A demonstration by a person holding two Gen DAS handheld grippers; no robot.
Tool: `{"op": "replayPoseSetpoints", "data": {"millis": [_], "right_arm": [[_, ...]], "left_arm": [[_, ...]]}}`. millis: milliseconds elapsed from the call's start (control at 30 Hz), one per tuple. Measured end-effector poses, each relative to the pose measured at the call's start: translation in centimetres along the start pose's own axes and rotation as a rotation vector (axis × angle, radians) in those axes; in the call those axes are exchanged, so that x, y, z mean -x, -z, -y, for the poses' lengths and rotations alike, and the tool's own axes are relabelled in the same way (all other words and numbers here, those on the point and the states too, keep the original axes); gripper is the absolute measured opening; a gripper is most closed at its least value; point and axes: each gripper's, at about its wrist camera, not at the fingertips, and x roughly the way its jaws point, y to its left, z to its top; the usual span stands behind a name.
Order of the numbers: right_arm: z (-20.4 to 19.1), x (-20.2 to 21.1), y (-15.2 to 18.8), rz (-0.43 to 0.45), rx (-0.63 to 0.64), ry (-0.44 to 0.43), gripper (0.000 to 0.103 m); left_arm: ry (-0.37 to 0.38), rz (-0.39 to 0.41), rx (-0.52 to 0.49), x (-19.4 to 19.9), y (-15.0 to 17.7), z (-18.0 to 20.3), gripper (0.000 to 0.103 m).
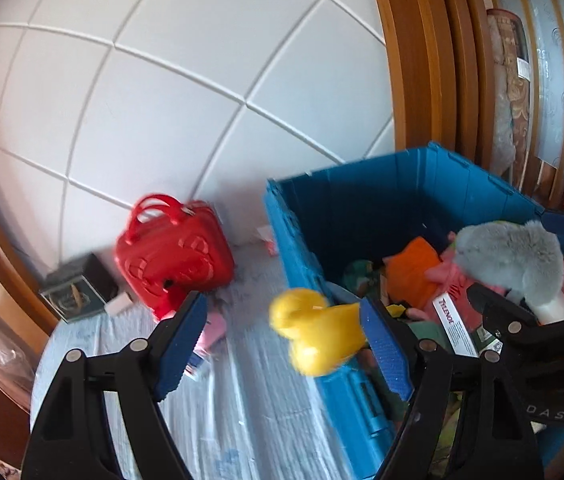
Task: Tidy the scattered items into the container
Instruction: 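Open both tools and withdraw them from the crate back over the table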
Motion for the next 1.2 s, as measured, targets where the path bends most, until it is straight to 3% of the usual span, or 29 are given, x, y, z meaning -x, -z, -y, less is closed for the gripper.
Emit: {"op": "replayPoseSetpoints", "data": {"millis": [267, 600, 800, 967, 1200], "right_arm": [[-6.2, 2.0, -2.2, 0.049, 0.034, -0.010, 0.095], [-15.5, 3.4, -2.2, 0.110, 0.096, -0.074, 0.103], [-18.9, 3.0, -1.0, 0.114, 0.105, -0.161, 0.103], [-20.5, 2.1, -0.3, 0.131, 0.124, -0.237, 0.103], [-22.8, 0.7, 0.2, 0.140, 0.141, -0.346, 0.103]], "left_arm": [[-0.091, 0.023, 0.033, 1.7, 2.2, -6.9, 0.078], [-0.122, -0.006, 0.112, 2.2, 8.2, -15.5, 0.078], [-0.133, -0.029, 0.192, 1.9, 11.0, -17.8, 0.078], [-0.183, -0.074, 0.194, 1.1, 12.7, -18.7, 0.079], [-0.232, -0.151, 0.271, -0.4, 16.0, -21.5, 0.079]]}}
